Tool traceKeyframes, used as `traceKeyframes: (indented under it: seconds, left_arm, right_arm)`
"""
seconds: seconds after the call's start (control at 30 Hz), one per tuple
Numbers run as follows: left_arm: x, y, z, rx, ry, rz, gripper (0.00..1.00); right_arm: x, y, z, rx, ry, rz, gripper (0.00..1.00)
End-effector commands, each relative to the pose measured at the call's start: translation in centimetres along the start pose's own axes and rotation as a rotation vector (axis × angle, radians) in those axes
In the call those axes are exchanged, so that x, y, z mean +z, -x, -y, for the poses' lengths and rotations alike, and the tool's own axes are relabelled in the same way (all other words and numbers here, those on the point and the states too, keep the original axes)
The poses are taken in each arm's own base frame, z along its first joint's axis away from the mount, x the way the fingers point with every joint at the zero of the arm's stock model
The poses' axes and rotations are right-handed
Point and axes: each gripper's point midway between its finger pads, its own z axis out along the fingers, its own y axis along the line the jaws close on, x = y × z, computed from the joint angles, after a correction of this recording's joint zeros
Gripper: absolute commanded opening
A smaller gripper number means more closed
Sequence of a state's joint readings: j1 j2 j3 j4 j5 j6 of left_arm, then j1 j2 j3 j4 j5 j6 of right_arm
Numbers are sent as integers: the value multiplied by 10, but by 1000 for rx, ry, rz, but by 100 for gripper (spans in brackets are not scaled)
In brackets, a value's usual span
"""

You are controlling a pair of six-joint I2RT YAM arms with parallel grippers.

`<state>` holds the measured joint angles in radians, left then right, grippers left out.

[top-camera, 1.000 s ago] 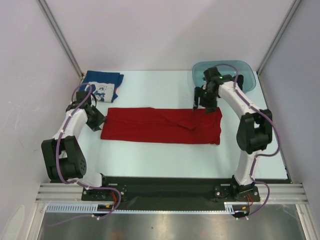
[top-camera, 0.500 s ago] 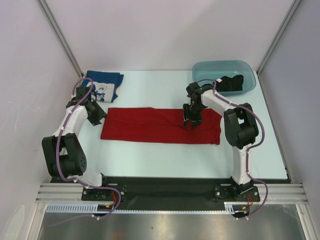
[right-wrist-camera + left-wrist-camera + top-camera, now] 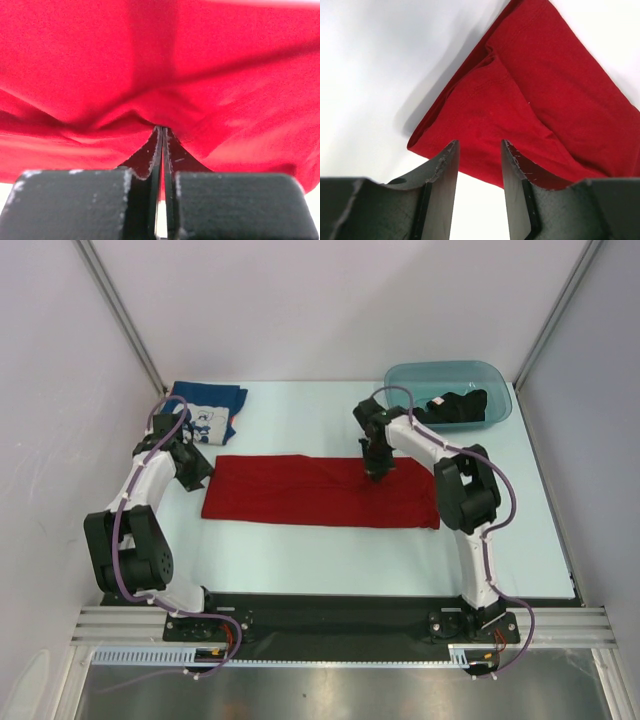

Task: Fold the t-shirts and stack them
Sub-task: Fold the tshirt

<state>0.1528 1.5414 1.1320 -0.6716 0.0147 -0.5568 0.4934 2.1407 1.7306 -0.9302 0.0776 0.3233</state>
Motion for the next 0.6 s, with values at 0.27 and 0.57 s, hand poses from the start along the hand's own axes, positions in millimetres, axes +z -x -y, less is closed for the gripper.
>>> traceKeyframes:
  seconds: [0.27,0.57]
  left_arm:
    - [-1,0,9,26,-35,-8,44]
    - [9,-13,19,68,-67,-39,43]
  right_arm:
    - [-63,104,-17,2,44,188,100]
    - [-66,29,29,119,82,155,100]
